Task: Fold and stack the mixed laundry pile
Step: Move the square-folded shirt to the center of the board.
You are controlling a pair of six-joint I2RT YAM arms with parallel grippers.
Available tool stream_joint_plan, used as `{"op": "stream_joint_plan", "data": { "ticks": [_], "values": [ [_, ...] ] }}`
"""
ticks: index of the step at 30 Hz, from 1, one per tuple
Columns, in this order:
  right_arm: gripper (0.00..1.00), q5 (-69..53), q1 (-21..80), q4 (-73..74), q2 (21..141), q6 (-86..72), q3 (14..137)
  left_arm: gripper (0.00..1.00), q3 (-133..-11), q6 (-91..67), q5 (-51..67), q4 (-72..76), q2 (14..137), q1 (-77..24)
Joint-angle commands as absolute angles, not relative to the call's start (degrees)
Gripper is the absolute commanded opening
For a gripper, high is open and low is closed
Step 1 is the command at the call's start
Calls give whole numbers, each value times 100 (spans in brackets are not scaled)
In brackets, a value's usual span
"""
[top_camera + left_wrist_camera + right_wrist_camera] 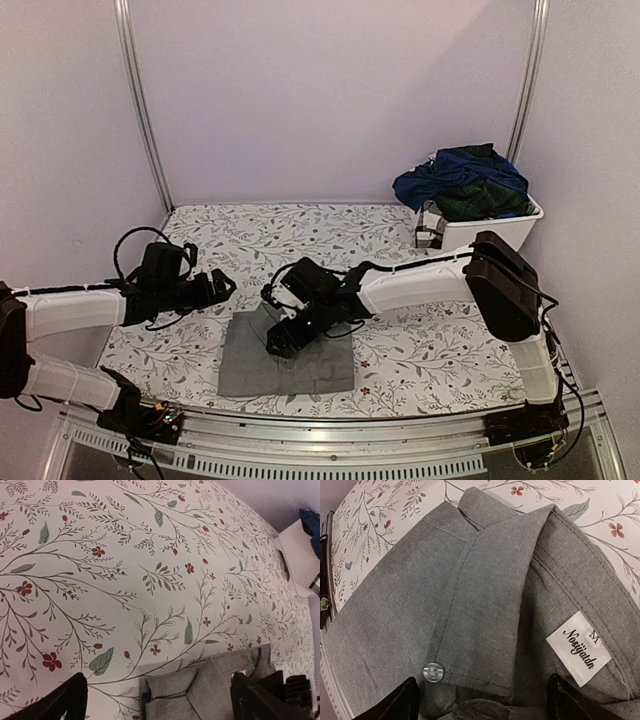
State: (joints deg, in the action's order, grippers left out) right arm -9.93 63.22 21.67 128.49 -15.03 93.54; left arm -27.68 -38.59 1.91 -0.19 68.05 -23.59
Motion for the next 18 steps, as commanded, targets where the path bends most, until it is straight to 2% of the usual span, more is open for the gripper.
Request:
{"op": "stream_joint_plan", "data": {
  "ticks": [1, 5, 9, 14, 18],
  "values": [
    [87, -778, 5959, 2661, 12856, -1548, 7784, 100, -2961, -3755, 300, 215, 6955, -2279],
    [85, -488, 5380, 2441, 11767, -1223, 6430, 100, -2988, -3701, 374, 367, 7088, -2267],
    [85, 314, 4876, 2470, 10903, -456, 5891, 100, -3023, -3680, 491, 577, 7357, -2249],
    [88, 1125, 4547, 2842, 10306, -99, 6274, 100, -3147, -3618, 638, 711, 7630, -2228],
    [88, 737, 4679, 3294, 10105, -644, 7032, 99, -3231, -3531, 651, 691, 7655, -2231]
  ]
}}
